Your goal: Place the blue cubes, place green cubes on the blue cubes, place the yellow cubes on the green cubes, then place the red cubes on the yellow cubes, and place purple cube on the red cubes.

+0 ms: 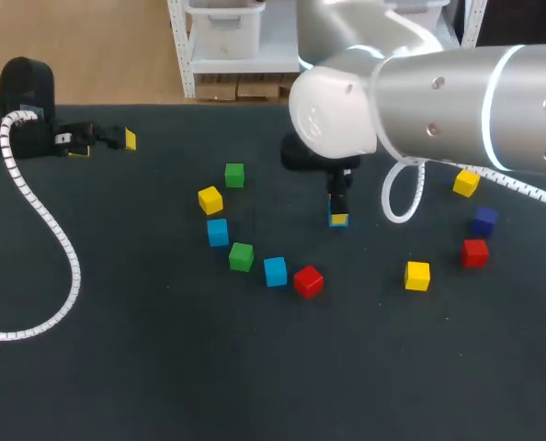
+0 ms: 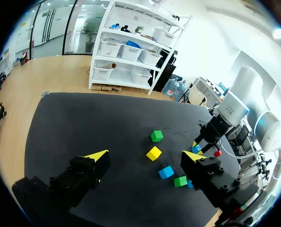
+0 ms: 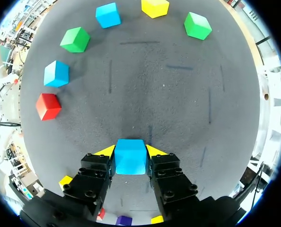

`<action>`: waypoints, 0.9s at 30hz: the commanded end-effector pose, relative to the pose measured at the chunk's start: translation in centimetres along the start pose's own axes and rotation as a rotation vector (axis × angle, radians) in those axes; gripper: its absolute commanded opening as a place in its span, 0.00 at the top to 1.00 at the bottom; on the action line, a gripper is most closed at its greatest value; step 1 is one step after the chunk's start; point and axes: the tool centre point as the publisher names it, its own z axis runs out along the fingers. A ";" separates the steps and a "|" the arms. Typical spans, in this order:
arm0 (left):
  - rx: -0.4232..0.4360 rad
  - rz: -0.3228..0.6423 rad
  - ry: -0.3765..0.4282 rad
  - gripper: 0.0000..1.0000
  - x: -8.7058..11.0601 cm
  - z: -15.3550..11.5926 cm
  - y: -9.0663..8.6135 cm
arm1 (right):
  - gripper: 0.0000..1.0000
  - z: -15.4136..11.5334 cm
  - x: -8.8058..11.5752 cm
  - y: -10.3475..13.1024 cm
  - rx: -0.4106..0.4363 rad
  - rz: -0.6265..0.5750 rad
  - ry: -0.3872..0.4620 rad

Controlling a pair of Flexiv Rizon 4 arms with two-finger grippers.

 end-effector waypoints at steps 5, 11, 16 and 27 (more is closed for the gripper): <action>0.005 0.001 -0.006 0.00 0.1 0.0 0.1 | 0.07 0.1 0.0 -0.2 -0.006 0.002 0.001; 0.005 0.001 -0.006 0.00 0.1 0.0 0.1 | 0.00 -0.2 0.2 -0.2 -0.001 0.014 -0.012; 0.005 0.001 -0.006 0.00 0.1 0.0 0.1 | 0.00 -2.4 0.2 0.9 0.036 0.047 -0.029; 0.005 0.001 -0.006 0.00 0.1 0.0 0.1 | 0.00 -6.0 -0.7 4.8 0.059 0.155 -0.055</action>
